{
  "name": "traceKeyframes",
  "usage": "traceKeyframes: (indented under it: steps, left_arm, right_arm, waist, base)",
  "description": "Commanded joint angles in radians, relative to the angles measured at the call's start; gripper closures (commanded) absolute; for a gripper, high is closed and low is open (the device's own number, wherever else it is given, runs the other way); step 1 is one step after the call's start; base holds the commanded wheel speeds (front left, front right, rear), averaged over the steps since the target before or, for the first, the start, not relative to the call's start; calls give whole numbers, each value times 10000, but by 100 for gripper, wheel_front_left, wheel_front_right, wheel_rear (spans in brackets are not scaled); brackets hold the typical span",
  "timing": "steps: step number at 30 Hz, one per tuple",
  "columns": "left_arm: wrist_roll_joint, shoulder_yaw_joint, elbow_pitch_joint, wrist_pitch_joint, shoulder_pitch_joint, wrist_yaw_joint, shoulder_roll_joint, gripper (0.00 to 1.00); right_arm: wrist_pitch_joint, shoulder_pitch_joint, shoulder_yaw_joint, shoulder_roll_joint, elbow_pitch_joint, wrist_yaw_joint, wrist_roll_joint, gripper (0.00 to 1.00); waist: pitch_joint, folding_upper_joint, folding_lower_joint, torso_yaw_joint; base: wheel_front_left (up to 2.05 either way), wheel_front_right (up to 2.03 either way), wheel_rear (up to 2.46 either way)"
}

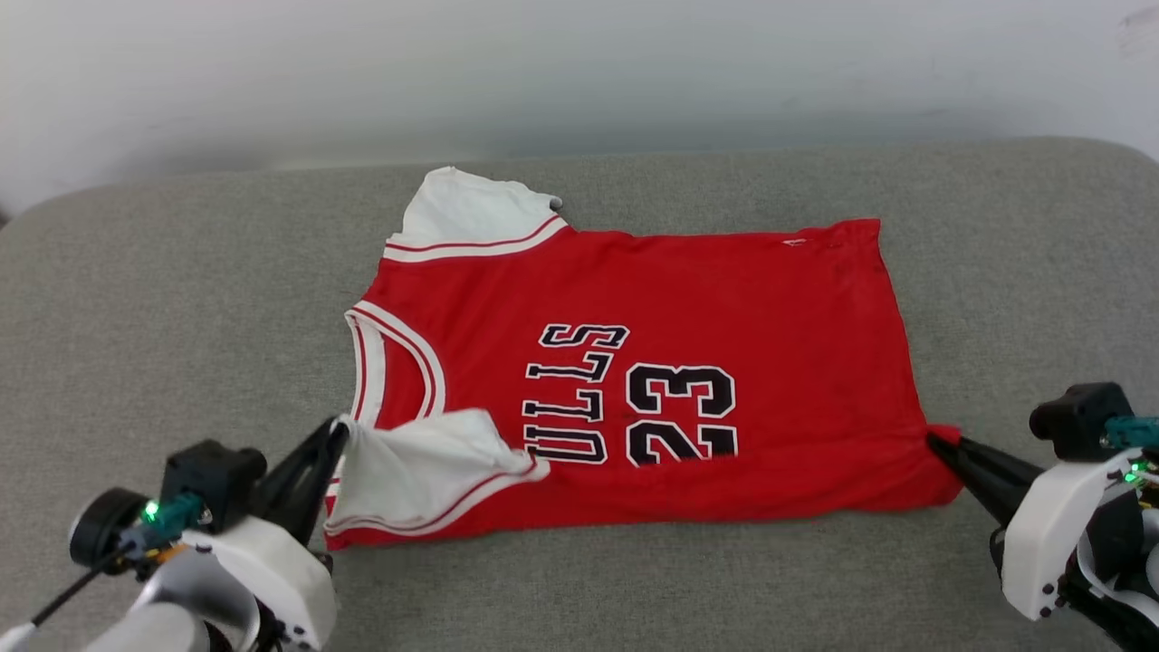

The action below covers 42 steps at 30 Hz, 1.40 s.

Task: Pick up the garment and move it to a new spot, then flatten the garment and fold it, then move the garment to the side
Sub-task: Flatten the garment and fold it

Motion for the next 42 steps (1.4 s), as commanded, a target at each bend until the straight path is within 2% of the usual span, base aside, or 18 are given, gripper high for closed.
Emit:
traceKeyframes:
  steps: [1, 13, 23, 31, 32, 33, 34, 37, 42]
  left_arm:
    - [53, 102, 84, 45, -292, -67, 37, 100]
    - [298, 321, 1776, 455, -2637, -929, -260, 100]
    - [364, -123, 4322, 640, -3683, -2010, -791, 100]
    - [386, -636, 5976, 554, -3963, -2690, -1566, 100]
    - [317, -634, 6113, 511, -3951, -2745, -1672, 94]
    - [301, -647, 6218, 472, -3975, -2780, -1732, 25]
    - [353, -647, 6296, 385, -4034, -2827, -1741, 0]
    - [300, -700, 6463, 516, -4095, -2976, -1667, 0]
    - [451, -873, 6039, 1214, -4393, -3082, -1155, 0]
  right_arm:
    - [58, -169, -102, 102, -52, -8, -41, 100]
    - [698, -1323, -321, 681, 409, -8, -391, 100]
    - [923, -2654, 464, 1219, 1916, -8, -531, 100]
    - [857, -3072, 1309, 1455, 2882, -9, -203, 100]
    - [760, -3108, 1330, 1460, 2905, -8, -163, 84]
    - [670, -3126, 1315, 1464, 2932, -8, -84, 30]
    - [571, -3132, 1327, 1444, 2911, -8, -75, 0]
    - [353, -3095, 1348, 1305, 2658, -8, 43, 0]
    - [193, -2874, 1309, 952, 2147, -8, 73, 0]
  waist:
    - [268, 0, 0, -80]
    - [1651, 0, 0, -370]
    - [2479, 0, 0, -467]
    - [2267, 0, 0, -443]
    - [2179, 0, 0, -432]
    - [2074, 0, 0, -409]
    - [1969, 0, 0, -382]
    - [1625, 0, 0, -330]
    - [1179, 0, 0, -220]
  base:
    - [0, 0, 0]
    - [0, 0, 0]
    - [0, 0, 0]
    - [0, 0, 0]
    - [0, 0, 0]
    - [0, 0, 0]
    - [0, 0, 0]
    - [0, 0, 0]
    - [0, 0, 0]
